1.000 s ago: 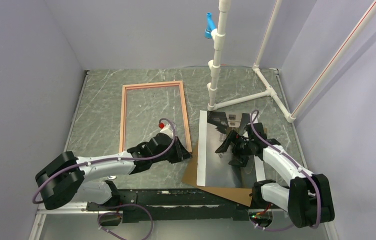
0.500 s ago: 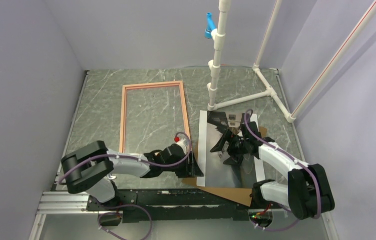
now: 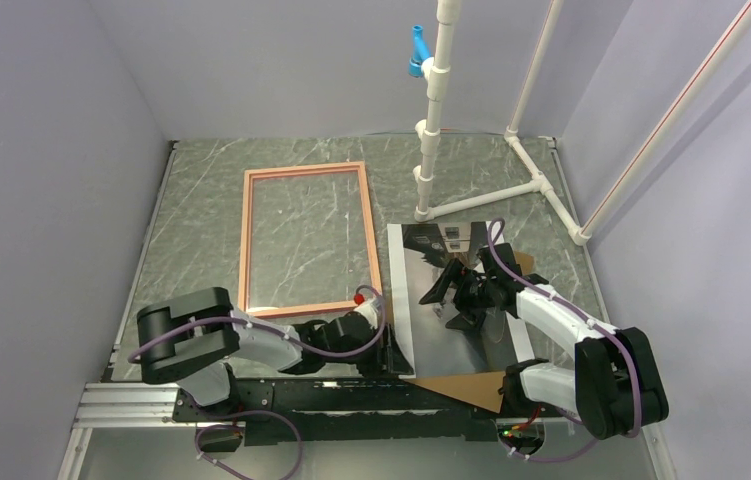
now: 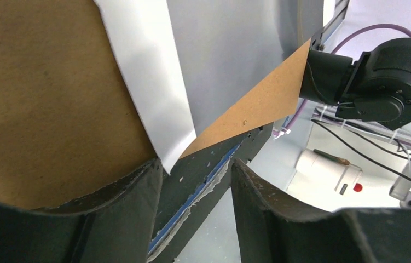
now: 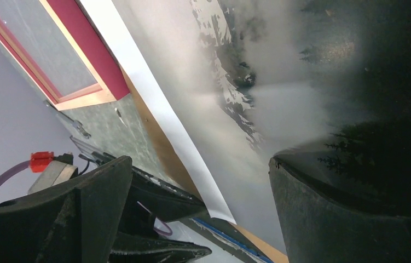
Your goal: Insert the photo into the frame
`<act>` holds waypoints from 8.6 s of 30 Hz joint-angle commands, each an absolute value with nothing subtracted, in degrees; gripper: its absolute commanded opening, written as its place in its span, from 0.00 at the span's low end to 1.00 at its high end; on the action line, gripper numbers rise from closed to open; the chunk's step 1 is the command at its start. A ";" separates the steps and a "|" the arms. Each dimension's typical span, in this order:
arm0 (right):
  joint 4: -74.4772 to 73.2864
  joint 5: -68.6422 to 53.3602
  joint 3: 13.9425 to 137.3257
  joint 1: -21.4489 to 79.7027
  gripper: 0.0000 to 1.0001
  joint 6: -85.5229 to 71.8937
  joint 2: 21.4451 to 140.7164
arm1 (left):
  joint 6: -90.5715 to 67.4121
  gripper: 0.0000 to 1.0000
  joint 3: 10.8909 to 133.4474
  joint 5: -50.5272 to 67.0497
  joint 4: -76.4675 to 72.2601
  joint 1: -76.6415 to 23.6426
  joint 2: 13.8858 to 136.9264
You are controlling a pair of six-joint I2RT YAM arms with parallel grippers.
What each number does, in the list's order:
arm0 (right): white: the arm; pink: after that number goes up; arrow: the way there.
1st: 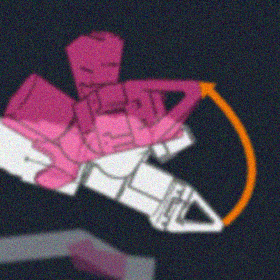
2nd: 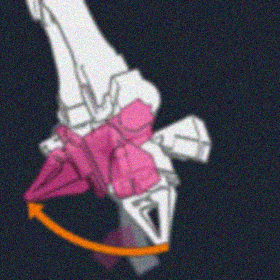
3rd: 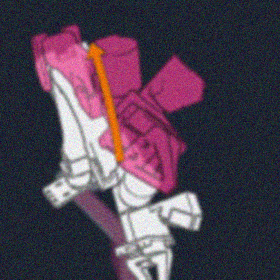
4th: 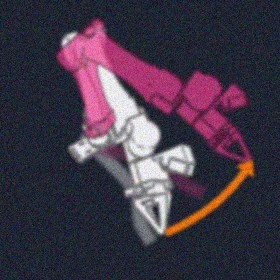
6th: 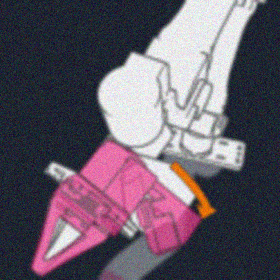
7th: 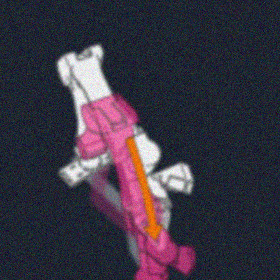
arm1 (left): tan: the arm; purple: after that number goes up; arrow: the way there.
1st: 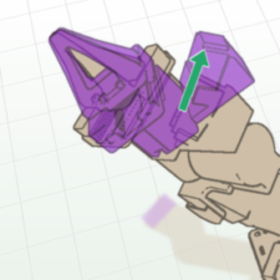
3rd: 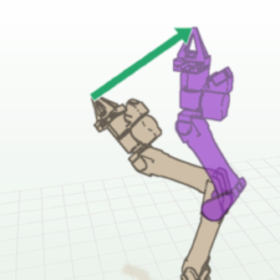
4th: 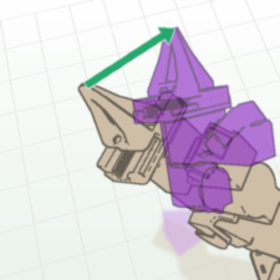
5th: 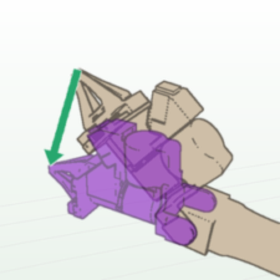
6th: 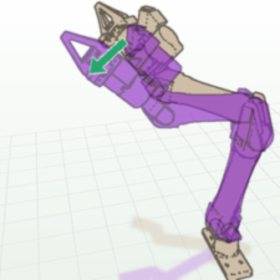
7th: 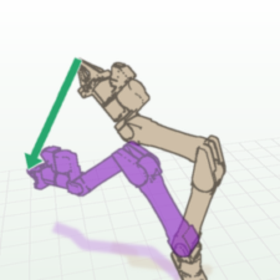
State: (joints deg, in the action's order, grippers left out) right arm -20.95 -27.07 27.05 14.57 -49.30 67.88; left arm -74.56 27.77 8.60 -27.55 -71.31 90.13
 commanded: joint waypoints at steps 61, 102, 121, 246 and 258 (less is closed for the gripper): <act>-28.67 -21.23 33.36 14.89 1.00 -36.94 61.12 | -80.14 0.21 13.70 -25.02 42.92 -69.08 20.65; -8.81 -31.78 30.55 17.57 1.00 -38.93 78.49 | -47.36 0.58 15.03 21.32 -4.83 -32.34 48.74; -13.33 -29.43 34.65 21.14 1.00 -39.05 75.22 | -35.19 0.00 33.24 4.53 31.14 -31.08 39.15; -38.50 -8.57 82.79 40.71 0.00 -30.55 94.70 | -35.54 0.99 48.24 15.49 39.47 -16.59 37.95; -48.61 -2.28 105.53 44.45 0.00 -27.32 108.51 | -35.66 0.99 48.15 14.10 40.27 -16.61 35.73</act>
